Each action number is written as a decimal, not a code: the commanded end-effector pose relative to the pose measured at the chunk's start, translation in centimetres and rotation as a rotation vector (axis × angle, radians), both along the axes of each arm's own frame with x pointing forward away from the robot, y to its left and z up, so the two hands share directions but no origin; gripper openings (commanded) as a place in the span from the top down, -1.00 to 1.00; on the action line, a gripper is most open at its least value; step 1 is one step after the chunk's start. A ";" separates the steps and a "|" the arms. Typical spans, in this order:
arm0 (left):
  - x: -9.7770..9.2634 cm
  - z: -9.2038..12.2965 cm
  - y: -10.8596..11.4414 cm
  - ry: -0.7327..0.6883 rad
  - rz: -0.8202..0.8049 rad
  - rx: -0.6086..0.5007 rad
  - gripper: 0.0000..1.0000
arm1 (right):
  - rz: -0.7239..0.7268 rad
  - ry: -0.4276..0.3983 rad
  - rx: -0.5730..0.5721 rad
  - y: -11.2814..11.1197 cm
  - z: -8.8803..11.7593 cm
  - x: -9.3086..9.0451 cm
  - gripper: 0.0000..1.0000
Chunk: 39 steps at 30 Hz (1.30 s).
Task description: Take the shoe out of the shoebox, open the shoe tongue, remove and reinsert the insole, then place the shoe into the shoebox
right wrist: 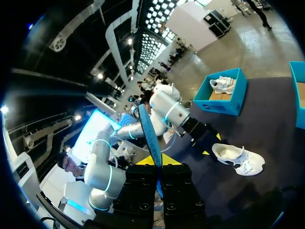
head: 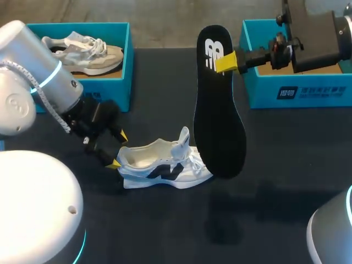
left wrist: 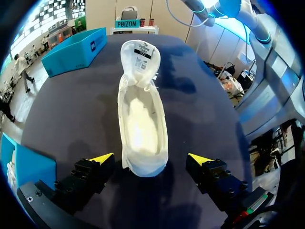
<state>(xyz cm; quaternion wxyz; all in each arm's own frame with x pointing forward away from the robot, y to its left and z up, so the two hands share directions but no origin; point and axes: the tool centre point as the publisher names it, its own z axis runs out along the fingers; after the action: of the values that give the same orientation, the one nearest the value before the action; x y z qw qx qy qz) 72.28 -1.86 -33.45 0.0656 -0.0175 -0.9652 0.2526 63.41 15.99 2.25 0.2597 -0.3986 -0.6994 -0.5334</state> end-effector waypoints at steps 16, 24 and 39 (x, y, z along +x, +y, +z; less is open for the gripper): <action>-0.3 2.8 -1.2 -0.006 0.009 0.161 -1.00 | -0.001 0.003 -0.003 0.3 0.0 0.1 1.00; -0.1 3.4 -1.8 0.017 0.020 0.244 -1.00 | -0.001 0.003 -0.003 0.3 0.0 0.1 1.00; -0.1 3.6 -2.8 0.001 0.035 0.319 -1.00 | -0.001 0.003 -0.003 0.3 0.0 0.1 1.00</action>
<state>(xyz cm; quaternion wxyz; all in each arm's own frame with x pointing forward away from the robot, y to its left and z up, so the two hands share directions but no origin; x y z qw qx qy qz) 72.00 -4.37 -29.81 0.0626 0.0105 -0.9925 0.1041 63.41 15.99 2.25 0.2596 -0.3986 -0.6994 -0.5334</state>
